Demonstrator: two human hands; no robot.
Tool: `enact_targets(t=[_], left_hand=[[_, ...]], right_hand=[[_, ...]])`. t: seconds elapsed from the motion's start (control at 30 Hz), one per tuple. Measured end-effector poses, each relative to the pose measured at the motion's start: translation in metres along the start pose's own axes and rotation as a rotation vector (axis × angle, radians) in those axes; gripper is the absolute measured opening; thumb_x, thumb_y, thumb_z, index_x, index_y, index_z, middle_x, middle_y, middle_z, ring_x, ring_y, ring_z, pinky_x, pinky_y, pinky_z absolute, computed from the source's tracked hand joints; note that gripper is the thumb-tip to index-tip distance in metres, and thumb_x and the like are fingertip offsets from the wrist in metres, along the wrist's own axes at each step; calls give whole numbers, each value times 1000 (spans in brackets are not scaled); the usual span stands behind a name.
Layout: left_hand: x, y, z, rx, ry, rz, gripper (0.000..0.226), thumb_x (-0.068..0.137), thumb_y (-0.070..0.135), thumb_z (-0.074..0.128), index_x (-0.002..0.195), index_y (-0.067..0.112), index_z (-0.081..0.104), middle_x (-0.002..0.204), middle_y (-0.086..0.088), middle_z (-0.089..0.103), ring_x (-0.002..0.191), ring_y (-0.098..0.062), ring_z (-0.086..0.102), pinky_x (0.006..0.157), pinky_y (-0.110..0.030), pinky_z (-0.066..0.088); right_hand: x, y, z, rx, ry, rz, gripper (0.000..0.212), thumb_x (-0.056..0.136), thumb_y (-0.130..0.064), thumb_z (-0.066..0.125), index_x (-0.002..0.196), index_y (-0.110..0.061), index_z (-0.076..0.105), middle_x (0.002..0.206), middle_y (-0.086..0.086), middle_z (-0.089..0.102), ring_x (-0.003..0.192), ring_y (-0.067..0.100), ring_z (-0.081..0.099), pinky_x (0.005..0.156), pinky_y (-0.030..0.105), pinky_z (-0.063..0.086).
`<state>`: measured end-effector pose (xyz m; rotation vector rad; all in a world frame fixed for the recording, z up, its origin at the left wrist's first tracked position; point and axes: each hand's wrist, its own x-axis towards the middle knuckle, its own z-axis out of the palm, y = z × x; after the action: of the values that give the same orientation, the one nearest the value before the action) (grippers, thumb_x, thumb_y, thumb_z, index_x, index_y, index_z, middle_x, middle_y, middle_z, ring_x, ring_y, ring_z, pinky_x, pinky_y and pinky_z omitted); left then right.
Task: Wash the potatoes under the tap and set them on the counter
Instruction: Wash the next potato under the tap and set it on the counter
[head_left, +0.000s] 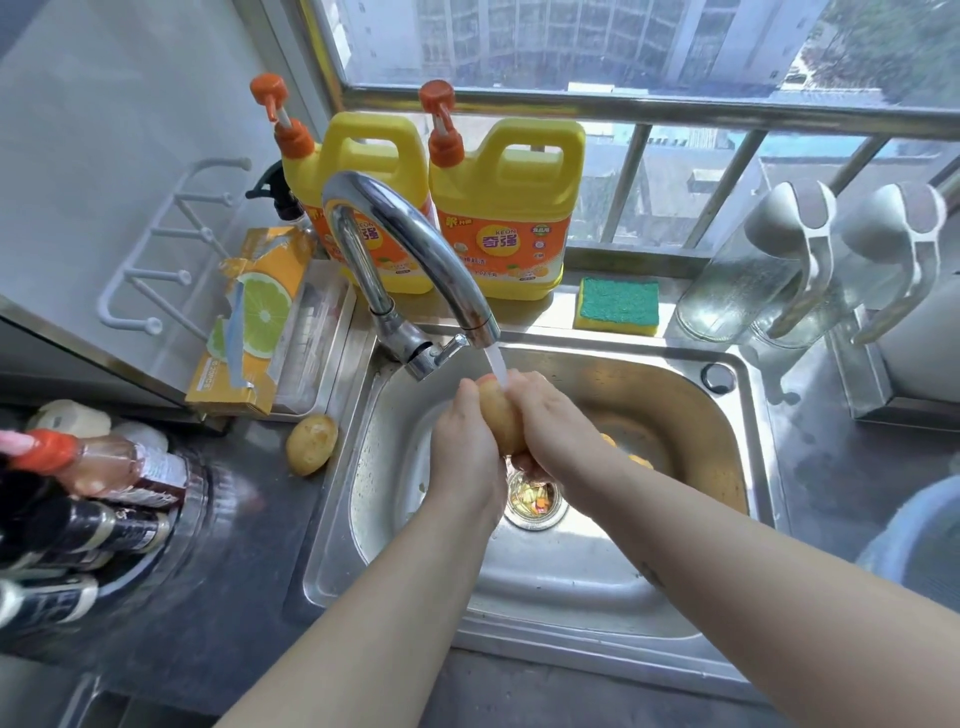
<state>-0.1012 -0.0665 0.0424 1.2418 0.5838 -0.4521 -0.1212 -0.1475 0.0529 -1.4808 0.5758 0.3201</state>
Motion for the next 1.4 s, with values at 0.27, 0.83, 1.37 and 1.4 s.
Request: enact_targets(t=[0.27,0.83,1.37,1.4], left_hand=[[-7,-20,-11,274,-147,258,51,79,41,76,124,26,59,115,-5,70,101,-20,70,76,-34,60],[-1,-10,-13,-59,4,-126,41,107,32,38,115,4,67,116,-19,72,100,-25,70,89,-37,55],[14,8,-8,-183,28,-283,26,94,9,52,111,-2,68,92,-18,70,71,-28,70,57,-31,60],[16,11,-8,-205,-16,-335,28,93,7,50,110,-5,69,91,-18,71,71,-27,72,55,-31,60]], right_hand=[[-2,4,-2,170,73,127,44,107,-46,34,107,-20,70,85,10,65,63,20,56,52,28,44],[-8,25,3,-234,38,-257,35,108,-39,34,110,-9,53,92,-6,54,86,11,54,76,21,42],[-12,35,-4,-577,-60,-263,58,103,-53,38,148,-23,19,131,12,62,114,34,62,100,48,46],[-10,36,-6,-603,-74,-308,64,102,-53,38,154,-26,12,143,10,54,122,33,58,103,47,44]])
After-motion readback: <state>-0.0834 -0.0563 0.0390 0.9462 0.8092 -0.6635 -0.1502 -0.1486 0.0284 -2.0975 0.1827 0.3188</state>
